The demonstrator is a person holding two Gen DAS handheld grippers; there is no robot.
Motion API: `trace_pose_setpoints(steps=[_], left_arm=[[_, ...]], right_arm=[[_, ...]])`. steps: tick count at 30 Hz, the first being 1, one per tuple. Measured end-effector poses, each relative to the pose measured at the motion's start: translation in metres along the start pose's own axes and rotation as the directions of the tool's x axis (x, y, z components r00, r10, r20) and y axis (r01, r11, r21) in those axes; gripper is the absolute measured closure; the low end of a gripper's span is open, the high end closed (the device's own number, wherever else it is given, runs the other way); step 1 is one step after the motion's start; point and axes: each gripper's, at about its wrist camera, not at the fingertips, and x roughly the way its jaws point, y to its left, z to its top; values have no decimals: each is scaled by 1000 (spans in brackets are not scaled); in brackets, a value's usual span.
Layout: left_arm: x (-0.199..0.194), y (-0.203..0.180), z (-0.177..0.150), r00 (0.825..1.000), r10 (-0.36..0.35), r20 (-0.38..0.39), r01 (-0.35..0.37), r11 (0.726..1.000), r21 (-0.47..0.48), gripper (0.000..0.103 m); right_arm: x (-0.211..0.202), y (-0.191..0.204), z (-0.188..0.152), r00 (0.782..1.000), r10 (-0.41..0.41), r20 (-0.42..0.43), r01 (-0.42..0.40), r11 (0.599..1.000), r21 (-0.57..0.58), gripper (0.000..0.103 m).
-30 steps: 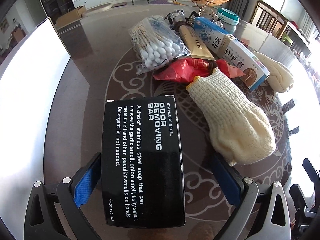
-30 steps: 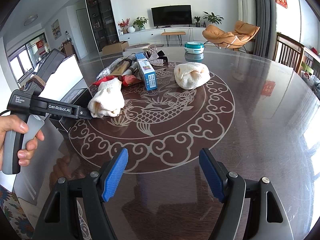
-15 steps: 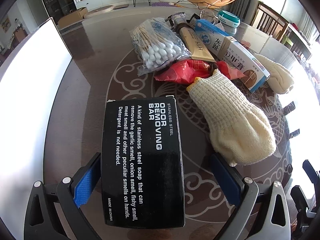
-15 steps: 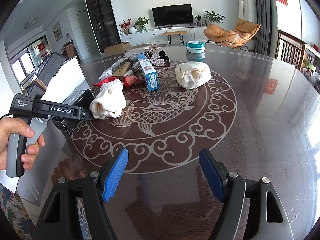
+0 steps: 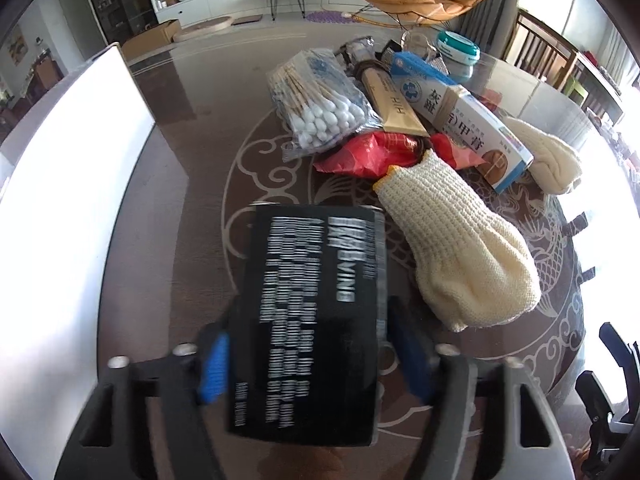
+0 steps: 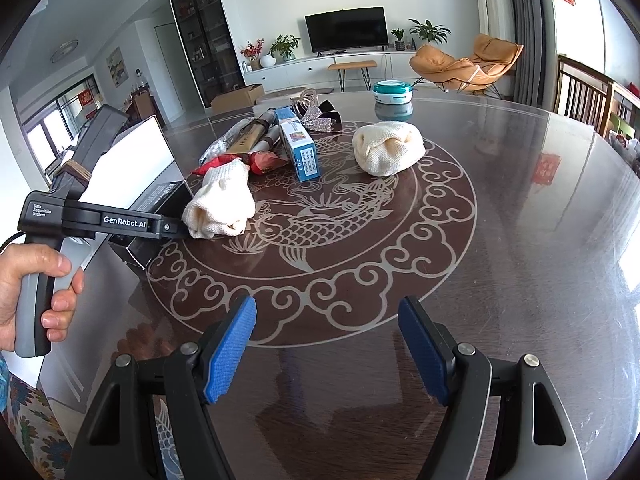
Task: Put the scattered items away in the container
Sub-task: 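Close the left tool on the black box while the right grasps the cream glove, then lift the black box with the left tool while the right tool lifts the cream glove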
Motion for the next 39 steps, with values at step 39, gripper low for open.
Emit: trace_pose_setpoints(steps=[39], left_arm=[[-50, 21, -129, 990, -16, 144, 21, 999, -36, 45]], right_arm=[[92, 87, 41, 977, 46, -209, -127, 912, -390, 53]])
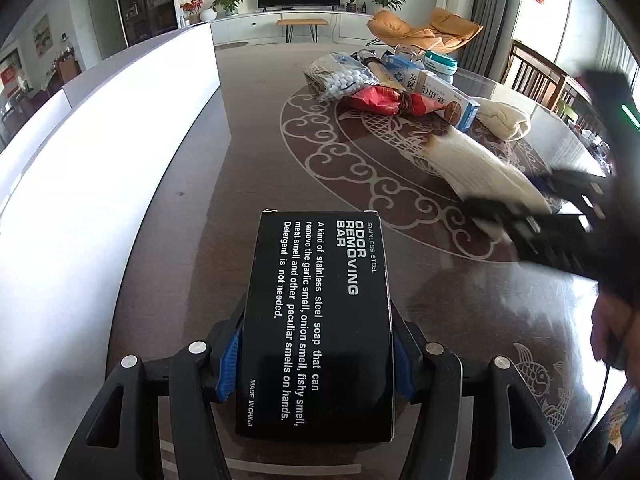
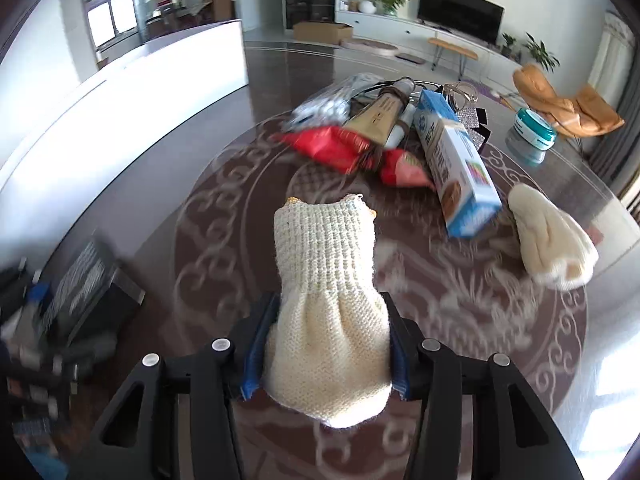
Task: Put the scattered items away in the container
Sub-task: 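Lift the black box with the left tool while the right tool lifts the cream glove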
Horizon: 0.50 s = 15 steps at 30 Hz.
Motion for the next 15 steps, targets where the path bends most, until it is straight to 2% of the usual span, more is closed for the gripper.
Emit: trace_pose_setpoints(steps=[5, 8, 9, 11, 13, 15], left_arm=[[-1, -10, -5, 1000, 11, 19, -12, 1000, 29, 44], [-2, -10, -5, 1000, 6, 25, -6, 1000, 24, 40], [-1, -11, -4, 1000, 7, 16, -7, 1000, 27, 38], [0, -12, -4, 1000, -2, -1, 2, 999, 40, 30], [3, -16, -4, 1000, -7, -17, 8, 997, 74, 11], [5, -17, -5, 1000, -15, -18, 17, 996, 89, 5]], right_arm=[[-45, -14, -67, 999, -10, 45, 9, 1000, 16, 52], [-55, -24, -84, 999, -15, 46, 12, 999, 53, 46], [-55, -24, -84, 999, -21, 41, 18, 998, 59, 40], [-53, -28, -82, 999, -27, 27, 25, 997, 75, 34], [-52, -24, -80, 999, -21, 28, 20, 998, 62, 27], [-55, -15, -83, 999, -12, 37, 10, 998, 56, 21]])
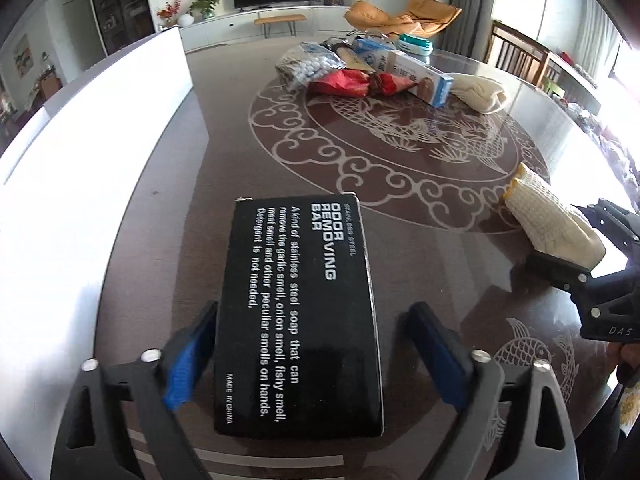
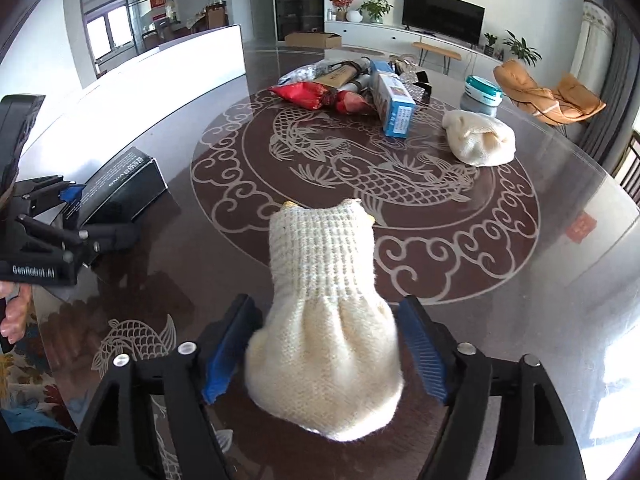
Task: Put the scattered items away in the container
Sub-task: 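Lift the black box with the left tool while the right tool lifts the cream glove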
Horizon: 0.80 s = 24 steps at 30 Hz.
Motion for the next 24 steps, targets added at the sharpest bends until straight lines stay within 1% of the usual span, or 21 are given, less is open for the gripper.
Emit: trace_pose_setpoints(steps=[4, 8, 11, 14, 16, 17, 18, 19, 20, 21, 24], left_arm=[[2, 0, 2, 1000, 6, -4, -6, 1000, -14, 0], [5, 0, 4, 1000, 4, -21, -5, 1000, -17, 0], [7, 0, 6, 999, 0, -42, 0, 1000, -8, 0], [10, -1, 11, 997, 0, -81, 0, 1000, 0, 0], [10, -3, 12, 996, -4, -91, 7, 999, 36, 0], [8, -4, 12, 997, -2, -79, 6, 998, 59, 5], [5, -3, 13, 997, -13, -70, 17, 998, 54, 31], [1, 0, 15, 998, -25, -65, 27, 999, 35, 45], [-1, 1, 16, 997, -41, -66, 43, 999, 27, 45], [-5, 2, 17, 997, -60, -58, 61, 998, 17, 45], [-22, 2, 15, 996, -86, -17, 86, 996, 2, 45]], right_arm=[[0, 4, 0, 1000, -13, -12, 13, 1000, 19, 21], [2, 6, 3, 999, -11, -33, 12, 1000, 15, 16], [5, 5, 10, 996, 3, -92, -4, 1000, -4, 16], [8, 3, 18, 987, 22, -161, -24, 1000, -8, 17], [6, 0, 22, 982, 51, -181, -50, 999, 9, 22], [4, -1, 23, 979, 65, -193, -63, 998, 18, 28], [2, -2, 23, 977, 62, -202, -59, 998, 17, 56], [-1, -3, 24, 975, 70, -212, -66, 998, 25, 66], [-3, -4, 25, 970, 90, -226, -83, 996, 41, 66], [-7, -3, 25, 969, 88, -232, -81, 996, 39, 66], [-25, 2, 25, 977, 65, -201, -64, 998, 12, 67]])
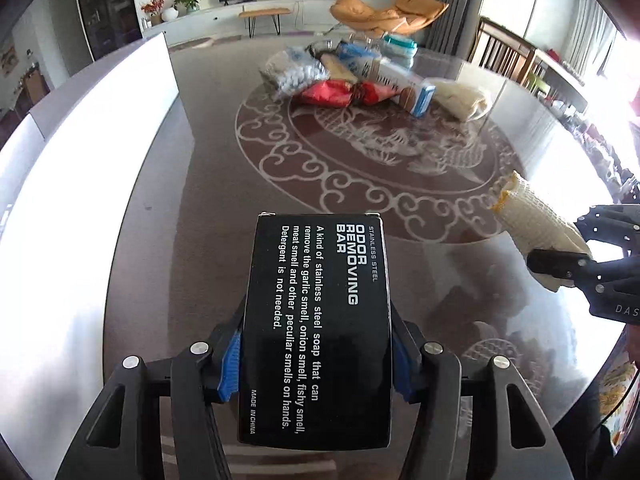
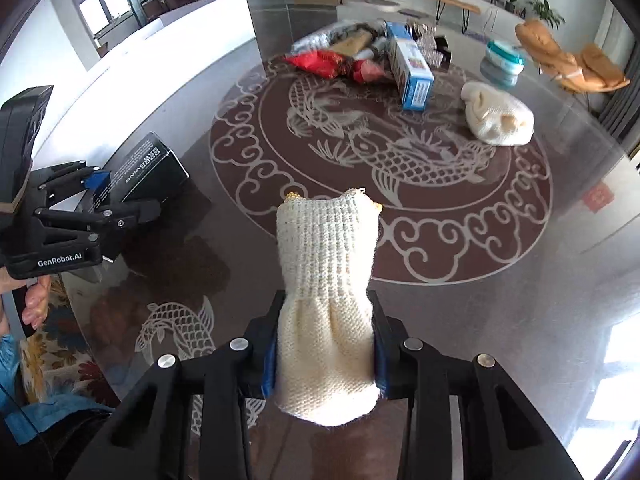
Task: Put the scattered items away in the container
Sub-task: 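Lift the black box with the left tool while the right tool lifts the cream glove, then lower the black box into the container with the left tool while the right tool drops the glove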
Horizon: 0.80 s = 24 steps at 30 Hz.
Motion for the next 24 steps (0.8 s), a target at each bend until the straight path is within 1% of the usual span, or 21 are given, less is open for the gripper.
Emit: trace_pose_setpoints(steps=[2, 3, 4, 6, 7, 9, 12, 13, 15, 18, 20, 22, 24], left_arm=[[-16, -4, -2, 999, -33, 36, 33, 999, -4, 45], [-21, -7, -2, 998, -33, 46, 33, 999, 3, 45], [-24, -9, -1, 998, -32, 49, 31, 999, 9, 45], [-25, -7, 1, 998, -50, 38, 50, 999, -1, 45], [-27, -3, 2, 997, -68, 34, 69, 997, -19, 45], [-38, 4, 5, 995, -93, 46, 95, 995, -42, 45], [-71, 27, 13, 989, -107, 102, 114, 992, -61, 45], [-85, 40, 16, 987, -98, 126, 107, 992, -68, 45], [-111, 72, 19, 984, -57, 170, 73, 993, -90, 45], [-135, 132, 14, 981, 43, 191, -14, 988, -155, 45], [-143, 182, 4, 978, 125, 170, -83, 969, -232, 45], [-146, 226, -10, 975, 170, 140, -120, 944, -308, 45], [-143, 266, -24, 974, 209, 91, -163, 917, -364, 45]], right_arm=[[-16, 4, 0, 999, 8, 35, -8, 1000, -1, 67], [-22, 7, -1, 999, 7, 46, -7, 1000, -7, 66], [-24, 9, -1, 999, 1, 44, -1, 1000, -11, 66], [-22, 13, -4, 1000, -5, 18, 5, 1000, -17, 66], [-19, 15, -5, 1000, -8, 1, 8, 1000, -24, 66], [-17, 23, -4, 1000, -9, -7, 9, 999, -41, 66], [-29, 38, 17, 999, 14, 29, -13, 999, -53, 66], [-37, 47, 29, 998, 27, 54, -23, 998, -62, 66], [-51, 67, 56, 994, 54, 99, -46, 995, -85, 66], [-66, 115, 104, 980, 122, 158, -99, 985, -145, 66], [-69, 157, 133, 966, 174, 189, -136, 971, -198, 66], [-67, 199, 155, 952, 231, 203, -179, 953, -246, 66], [-59, 241, 173, 937, 290, 197, -229, 931, -283, 66]])
